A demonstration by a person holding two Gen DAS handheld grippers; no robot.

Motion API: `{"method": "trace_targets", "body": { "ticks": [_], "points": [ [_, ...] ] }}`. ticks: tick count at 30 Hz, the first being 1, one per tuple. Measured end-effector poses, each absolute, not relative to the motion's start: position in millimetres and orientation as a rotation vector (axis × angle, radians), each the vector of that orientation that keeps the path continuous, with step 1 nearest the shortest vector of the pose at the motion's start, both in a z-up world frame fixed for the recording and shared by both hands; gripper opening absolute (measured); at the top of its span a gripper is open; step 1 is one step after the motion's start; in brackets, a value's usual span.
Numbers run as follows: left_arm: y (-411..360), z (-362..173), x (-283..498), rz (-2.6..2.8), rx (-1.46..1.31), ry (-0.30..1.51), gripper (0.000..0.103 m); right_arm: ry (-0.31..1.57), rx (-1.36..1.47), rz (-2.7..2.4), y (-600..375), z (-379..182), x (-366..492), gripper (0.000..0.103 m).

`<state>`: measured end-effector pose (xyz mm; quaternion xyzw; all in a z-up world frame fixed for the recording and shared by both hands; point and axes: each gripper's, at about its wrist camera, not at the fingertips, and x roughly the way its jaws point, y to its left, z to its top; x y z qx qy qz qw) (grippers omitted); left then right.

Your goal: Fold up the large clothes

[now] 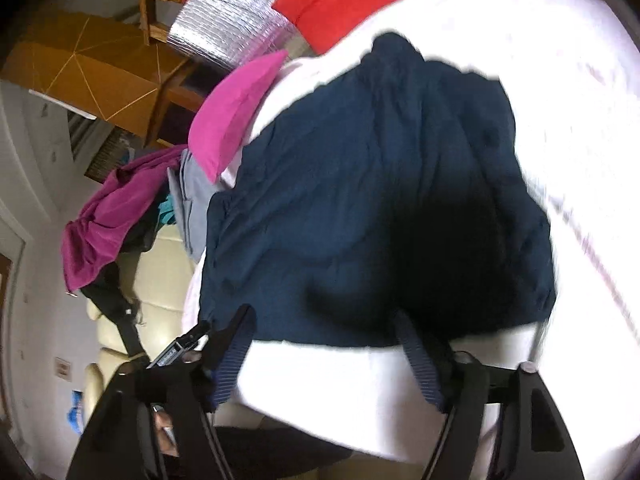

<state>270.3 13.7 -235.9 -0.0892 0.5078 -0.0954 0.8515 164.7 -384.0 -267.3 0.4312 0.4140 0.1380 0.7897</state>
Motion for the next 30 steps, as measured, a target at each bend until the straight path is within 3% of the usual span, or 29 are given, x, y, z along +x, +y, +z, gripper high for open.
{"method": "trace_targets", "body": {
  "ticks": [7,14,15,17,18,22,26,30],
  "points": [
    [33,-266,290,-0.237,-0.480,1.216,0.103,0.947,1.168,0.256,-389,-311,166,0.082],
    [39,-265,310,-0.207,-0.620,1.125,0.103,0.823,1.355,0.138,-414,-336,184,0.081],
    [39,-263,311,-0.208,-0.625,1.102,0.095,0.797,1.345,0.122,-414,-333,185,0.078],
    [38,-258,317,-0.207,-0.621,1.074,0.079,0.768,1.263,0.069,-412,-324,187,0.056],
    [35,-257,321,-0.204,-0.613,1.070,0.070,0.766,1.219,0.041,-410,-321,191,0.052],
    [29,-251,338,-0.226,-0.637,1.044,0.057,0.662,0.987,-0.017,-397,-280,209,0.044],
    [8,-235,342,-0.202,-0.460,0.997,0.057,0.607,0.852,-0.014,-389,-258,222,0.044],
    [3,-240,337,-0.149,-0.401,1.036,0.062,0.795,1.058,-0.044,-407,-308,232,0.050]
  ]
}}
